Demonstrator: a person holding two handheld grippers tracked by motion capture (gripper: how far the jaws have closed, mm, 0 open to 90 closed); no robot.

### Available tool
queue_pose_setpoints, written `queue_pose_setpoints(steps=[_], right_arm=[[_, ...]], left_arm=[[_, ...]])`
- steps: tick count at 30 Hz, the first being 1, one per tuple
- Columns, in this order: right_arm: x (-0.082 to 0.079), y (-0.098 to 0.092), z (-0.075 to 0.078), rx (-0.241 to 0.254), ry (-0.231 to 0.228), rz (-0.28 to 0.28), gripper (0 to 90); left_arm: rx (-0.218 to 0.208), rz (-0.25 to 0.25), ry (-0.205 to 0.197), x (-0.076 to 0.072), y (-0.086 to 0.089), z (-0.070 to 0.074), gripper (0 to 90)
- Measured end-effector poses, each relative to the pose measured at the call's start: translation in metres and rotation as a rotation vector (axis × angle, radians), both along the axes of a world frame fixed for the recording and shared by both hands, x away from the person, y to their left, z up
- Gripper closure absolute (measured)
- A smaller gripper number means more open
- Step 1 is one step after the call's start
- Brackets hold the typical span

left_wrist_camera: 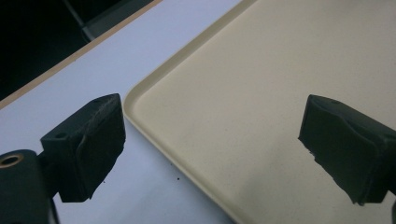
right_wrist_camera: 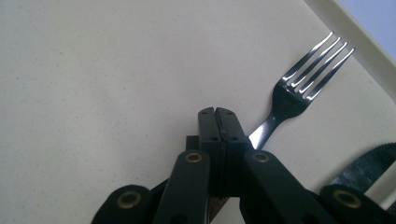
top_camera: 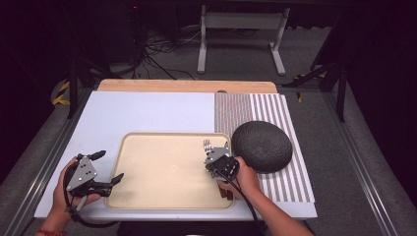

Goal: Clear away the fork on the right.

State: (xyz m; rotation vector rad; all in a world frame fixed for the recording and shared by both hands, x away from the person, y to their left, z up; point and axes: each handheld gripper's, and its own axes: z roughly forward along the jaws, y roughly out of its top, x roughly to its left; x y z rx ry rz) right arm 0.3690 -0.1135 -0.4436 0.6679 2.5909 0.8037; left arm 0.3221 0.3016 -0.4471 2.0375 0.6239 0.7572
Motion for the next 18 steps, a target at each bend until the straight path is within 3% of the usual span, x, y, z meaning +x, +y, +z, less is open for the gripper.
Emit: queue_pose_setpoints(steps=[18], right_arm=[[-0.01,-0.018,-0.001,-0.002,-0.024,-0.003,90.0]], left_arm=[[0.003,-0.001,-0.001,0.001,0.001,0.0,8.0]])
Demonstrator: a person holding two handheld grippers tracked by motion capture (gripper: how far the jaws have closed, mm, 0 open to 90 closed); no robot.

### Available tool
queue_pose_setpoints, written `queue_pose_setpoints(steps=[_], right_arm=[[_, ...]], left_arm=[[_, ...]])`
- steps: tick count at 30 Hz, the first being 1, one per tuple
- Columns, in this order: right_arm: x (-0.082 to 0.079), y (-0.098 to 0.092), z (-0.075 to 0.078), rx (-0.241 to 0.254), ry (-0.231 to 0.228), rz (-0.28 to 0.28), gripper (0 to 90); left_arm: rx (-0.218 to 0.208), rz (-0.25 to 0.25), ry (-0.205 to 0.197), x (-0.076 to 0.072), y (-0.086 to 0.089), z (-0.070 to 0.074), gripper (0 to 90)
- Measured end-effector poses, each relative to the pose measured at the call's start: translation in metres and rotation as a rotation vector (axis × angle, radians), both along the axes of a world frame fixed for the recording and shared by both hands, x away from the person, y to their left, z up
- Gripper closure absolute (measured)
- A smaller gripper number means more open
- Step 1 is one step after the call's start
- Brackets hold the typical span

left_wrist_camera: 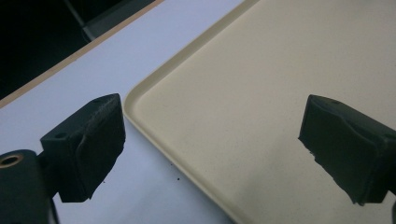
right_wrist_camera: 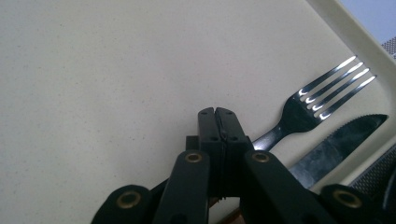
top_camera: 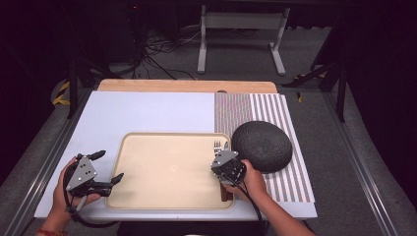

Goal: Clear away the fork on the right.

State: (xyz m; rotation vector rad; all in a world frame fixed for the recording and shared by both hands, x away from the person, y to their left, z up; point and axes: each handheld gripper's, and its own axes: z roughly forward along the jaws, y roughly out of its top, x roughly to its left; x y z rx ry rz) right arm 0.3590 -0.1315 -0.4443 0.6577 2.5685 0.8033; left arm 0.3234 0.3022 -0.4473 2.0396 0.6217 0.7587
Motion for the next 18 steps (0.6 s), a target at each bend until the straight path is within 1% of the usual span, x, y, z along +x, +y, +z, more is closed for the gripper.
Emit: queue_pose_setpoints(steps=[2,3,7,8,11,13,16,17,18], right_arm=[[-0.0002,-0.0018,-0.0001,0.003,0.001,0.004,90.0],[-0.0011,-0.003,-0.0004,0.006,-0.002,-0.004,90.0],[-0.0012,-0.0052,-0.0019,0.031,0.001,-0.009,90.0],[-0.0012,-0.0052,-0.0021,0.034,0.0,-0.009,90.0],[-0.0011,-0.0046,-0.002,0.031,-0.005,-0.002,90.0],[-0.0014,-0.0044,-0.0025,0.039,-0.001,0.009,90.0],[-0.0022,-0.0037,-0.0033,0.043,-0.013,0.02,90.0],[-0.003,-0.0035,-0.0027,0.033,-0.025,0.025,90.0],[-0.0039,-0.0032,-0.0021,0.043,-0.032,0.03,90.0]], left_arm=[[-0.003,0.004,0.002,0.0,0.0002,0.0,7.9],[-0.007,0.0,0.0,0.0003,0.0006,0.0003,7.9],[-0.003,0.002,-0.002,-0.0002,0.0007,0.0006,7.9],[-0.013,0.003,0.003,-0.0003,0.0007,0.0006,7.9],[-0.022,0.007,0.005,-0.0001,0.0018,0.0004,7.9],[-0.015,0.006,0.004,0.0004,0.0025,0.0002,7.9],[-0.018,0.006,0.011,0.0009,0.0024,-0.0001,7.9],[-0.02,0.003,0.009,0.0008,0.0019,-0.0003,7.9],[-0.016,0.003,0.006,0.0009,0.0019,-0.0001,7.9]])
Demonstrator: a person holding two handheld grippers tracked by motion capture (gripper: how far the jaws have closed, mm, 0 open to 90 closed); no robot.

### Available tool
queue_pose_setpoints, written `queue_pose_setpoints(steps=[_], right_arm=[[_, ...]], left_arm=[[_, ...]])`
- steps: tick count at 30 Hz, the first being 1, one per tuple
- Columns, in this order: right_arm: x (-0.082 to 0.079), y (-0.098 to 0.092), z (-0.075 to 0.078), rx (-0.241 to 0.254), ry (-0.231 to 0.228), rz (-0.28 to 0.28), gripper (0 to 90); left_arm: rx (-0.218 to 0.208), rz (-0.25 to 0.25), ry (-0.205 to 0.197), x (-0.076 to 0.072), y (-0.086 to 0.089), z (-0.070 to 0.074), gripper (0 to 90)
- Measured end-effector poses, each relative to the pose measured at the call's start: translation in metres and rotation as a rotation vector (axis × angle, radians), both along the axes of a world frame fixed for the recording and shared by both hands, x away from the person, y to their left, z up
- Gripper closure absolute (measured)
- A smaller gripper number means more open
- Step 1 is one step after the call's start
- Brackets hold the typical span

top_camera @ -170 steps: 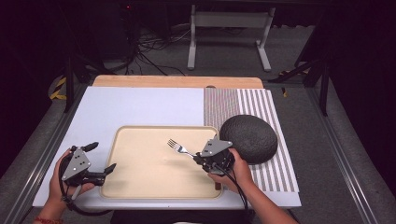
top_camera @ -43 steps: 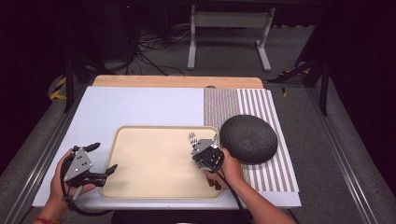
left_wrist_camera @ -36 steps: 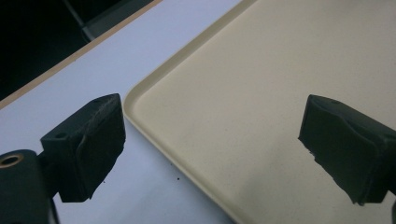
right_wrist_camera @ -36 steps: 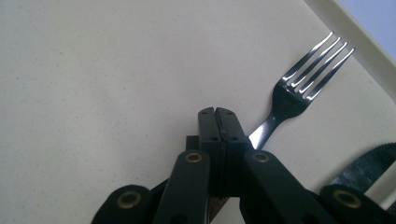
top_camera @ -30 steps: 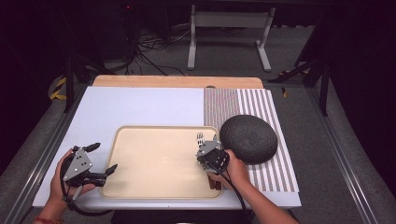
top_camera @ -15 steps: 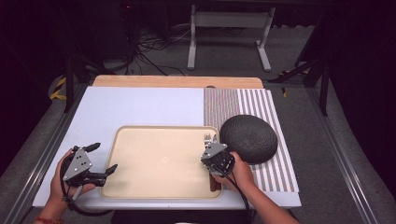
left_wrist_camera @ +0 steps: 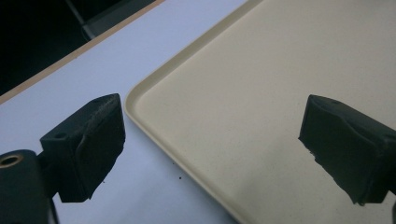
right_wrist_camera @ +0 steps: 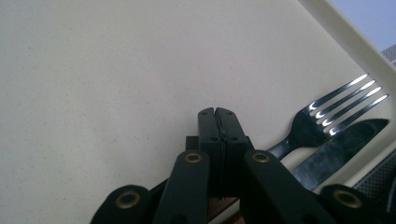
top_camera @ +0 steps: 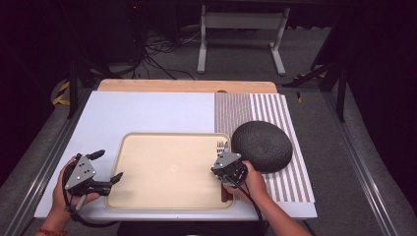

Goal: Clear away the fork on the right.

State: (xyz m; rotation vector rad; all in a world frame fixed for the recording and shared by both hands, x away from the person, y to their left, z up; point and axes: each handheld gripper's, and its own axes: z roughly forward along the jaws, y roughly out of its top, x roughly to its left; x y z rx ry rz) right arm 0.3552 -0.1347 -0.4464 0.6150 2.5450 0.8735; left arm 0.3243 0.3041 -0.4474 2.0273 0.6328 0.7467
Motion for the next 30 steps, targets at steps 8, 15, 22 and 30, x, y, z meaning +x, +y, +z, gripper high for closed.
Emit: queue_pose_setpoints(steps=[8,15,22,30], right_arm=[[-0.002,-0.005,0.012,0.061,-0.062,-0.002,90.0],[-0.004,-0.014,0.021,0.104,-0.111,-0.008,87.2],[-0.004,-0.019,0.026,0.135,-0.132,-0.014,85.3],[-0.007,-0.018,0.03,0.154,-0.164,0.001,82.0]], left_arm=[[0.004,0.003,0.0,0.0,0.0,0.0,7.9],[0.006,0.003,0.01,0.002,0.0,-0.002,7.9],[0.008,-0.002,0.019,0.003,-0.002,-0.004,7.9],[0.012,-0.003,0.021,0.002,-0.002,-0.004,7.9]])
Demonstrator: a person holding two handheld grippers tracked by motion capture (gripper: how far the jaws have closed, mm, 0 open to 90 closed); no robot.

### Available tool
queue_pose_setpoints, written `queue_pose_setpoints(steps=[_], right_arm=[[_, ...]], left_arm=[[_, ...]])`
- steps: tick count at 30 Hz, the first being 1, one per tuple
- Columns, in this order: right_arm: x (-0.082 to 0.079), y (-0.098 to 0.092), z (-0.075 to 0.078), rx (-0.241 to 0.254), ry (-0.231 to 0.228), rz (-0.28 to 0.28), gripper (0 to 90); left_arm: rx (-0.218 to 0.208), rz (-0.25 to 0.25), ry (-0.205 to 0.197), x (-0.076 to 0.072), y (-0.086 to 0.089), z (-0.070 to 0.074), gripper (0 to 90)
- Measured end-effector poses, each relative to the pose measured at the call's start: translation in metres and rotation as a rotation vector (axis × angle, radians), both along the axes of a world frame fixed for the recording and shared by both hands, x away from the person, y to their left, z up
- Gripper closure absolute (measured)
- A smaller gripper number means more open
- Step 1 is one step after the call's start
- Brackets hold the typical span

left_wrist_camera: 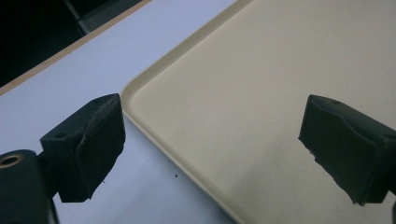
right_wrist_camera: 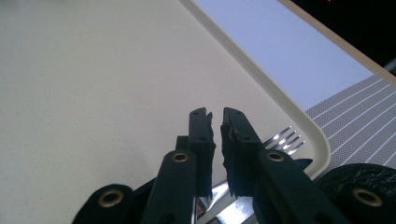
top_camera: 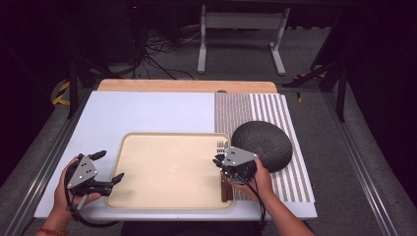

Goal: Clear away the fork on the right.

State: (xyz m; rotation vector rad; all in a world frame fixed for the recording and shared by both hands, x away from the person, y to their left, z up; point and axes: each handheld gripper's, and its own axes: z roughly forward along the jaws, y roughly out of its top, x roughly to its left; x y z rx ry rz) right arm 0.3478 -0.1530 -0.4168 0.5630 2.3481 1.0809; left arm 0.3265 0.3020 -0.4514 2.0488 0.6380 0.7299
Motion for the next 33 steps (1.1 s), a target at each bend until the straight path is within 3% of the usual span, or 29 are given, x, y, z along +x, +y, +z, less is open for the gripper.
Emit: queue_pose_setpoints(steps=[7,13,20,23,33], right_arm=[[-0.002,-0.002,0.004,0.014,-0.027,-0.003,78.5],[-0.002,-0.004,0.006,0.033,-0.043,-0.018,69.9],[-0.002,-0.01,0.01,0.061,-0.049,-0.055,52.5],[-0.001,-0.011,0.01,0.068,-0.049,-0.06,49.4],[-0.003,-0.014,0.011,0.078,-0.095,-0.086,26.2]], left_arm=[[-0.007,-0.004,-0.002,-0.001,-0.001,0.001,7.9],[-0.001,-0.005,-0.001,-0.001,-0.001,0.0,8.0],[0.003,-0.003,-0.004,0.0,-0.001,0.001,7.9],[0.004,-0.005,-0.004,0.0,-0.001,0.001,7.9],[0.006,-0.006,-0.005,0.0,-0.001,0.001,7.9]])
